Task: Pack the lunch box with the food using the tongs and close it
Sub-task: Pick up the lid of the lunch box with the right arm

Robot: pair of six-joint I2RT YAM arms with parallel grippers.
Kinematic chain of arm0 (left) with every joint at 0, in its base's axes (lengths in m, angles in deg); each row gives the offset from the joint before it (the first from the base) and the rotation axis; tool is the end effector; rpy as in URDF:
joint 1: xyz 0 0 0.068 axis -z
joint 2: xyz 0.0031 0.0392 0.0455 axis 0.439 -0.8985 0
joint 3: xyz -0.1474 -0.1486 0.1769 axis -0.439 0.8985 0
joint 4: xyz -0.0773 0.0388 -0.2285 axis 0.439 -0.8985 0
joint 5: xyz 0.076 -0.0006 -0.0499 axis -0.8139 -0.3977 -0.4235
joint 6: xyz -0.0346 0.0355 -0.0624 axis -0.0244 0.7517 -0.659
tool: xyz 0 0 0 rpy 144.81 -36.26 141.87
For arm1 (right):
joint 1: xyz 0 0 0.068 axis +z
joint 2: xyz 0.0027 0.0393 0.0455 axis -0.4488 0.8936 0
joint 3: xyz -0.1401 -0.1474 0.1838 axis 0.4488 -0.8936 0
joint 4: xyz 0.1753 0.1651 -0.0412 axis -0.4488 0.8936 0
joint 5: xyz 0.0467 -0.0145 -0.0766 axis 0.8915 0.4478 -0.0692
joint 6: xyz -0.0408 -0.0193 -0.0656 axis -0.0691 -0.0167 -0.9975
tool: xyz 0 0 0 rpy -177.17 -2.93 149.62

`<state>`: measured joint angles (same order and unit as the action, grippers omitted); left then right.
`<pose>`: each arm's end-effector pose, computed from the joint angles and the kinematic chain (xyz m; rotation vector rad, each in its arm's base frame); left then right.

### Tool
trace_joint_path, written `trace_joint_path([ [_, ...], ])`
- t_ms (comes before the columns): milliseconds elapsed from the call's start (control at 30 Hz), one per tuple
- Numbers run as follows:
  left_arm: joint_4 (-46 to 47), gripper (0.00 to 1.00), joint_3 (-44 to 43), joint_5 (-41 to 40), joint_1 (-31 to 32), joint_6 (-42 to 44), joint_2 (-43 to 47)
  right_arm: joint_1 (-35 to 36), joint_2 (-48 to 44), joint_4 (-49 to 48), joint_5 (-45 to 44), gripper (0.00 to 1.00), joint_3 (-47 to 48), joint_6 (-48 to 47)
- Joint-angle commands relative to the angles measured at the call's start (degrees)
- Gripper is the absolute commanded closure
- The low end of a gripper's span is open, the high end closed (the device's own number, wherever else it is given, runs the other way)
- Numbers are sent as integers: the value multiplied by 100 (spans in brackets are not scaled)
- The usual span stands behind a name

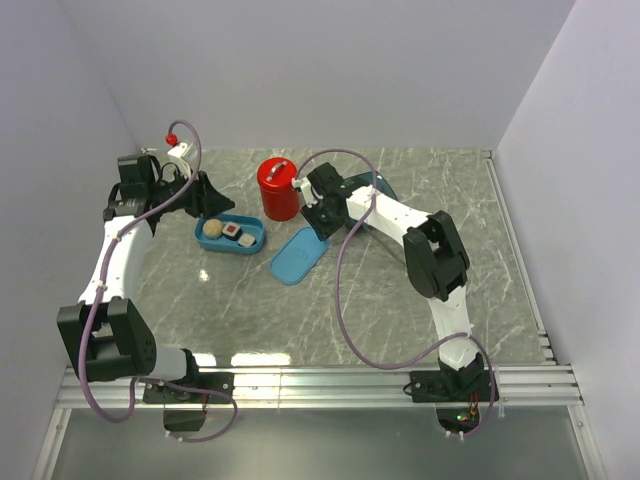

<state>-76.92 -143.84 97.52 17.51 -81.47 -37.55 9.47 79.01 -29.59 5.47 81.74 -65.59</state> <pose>0.3030 -0.0109 0.3216 0.4482 1.9731 -0.8791 0.3702 0.2797 0.1811 -1.0522 2.4550 0.3052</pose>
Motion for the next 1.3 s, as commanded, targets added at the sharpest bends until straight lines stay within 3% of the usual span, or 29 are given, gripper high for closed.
trace_joint_path([
  [0, 443, 44, 121, 232, -17, -7, 273, 33, 37, -321, -305, 59, 309, 65],
  [267, 1146, 45, 841, 373, -17, -666, 317, -2, 485, -163, -209, 63, 643, 82],
  [967, 1208, 45, 921, 259, -8, -675, 177, -99, 899, 57, -147, 71, 837, 30],
  [1067, 1287, 44, 982, 223, -17, -684, 177, -107, 925, 110, -95, 78, 863, -6],
  [1200, 1217, 44, 956, 258, -8, -588, 28, -125, 899, 154, -68, 100, 819, -41],
  [1267, 1112, 43, 947, 267, 1, -448, -60, -134, 785, 128, -68, 100, 732, -15],
])
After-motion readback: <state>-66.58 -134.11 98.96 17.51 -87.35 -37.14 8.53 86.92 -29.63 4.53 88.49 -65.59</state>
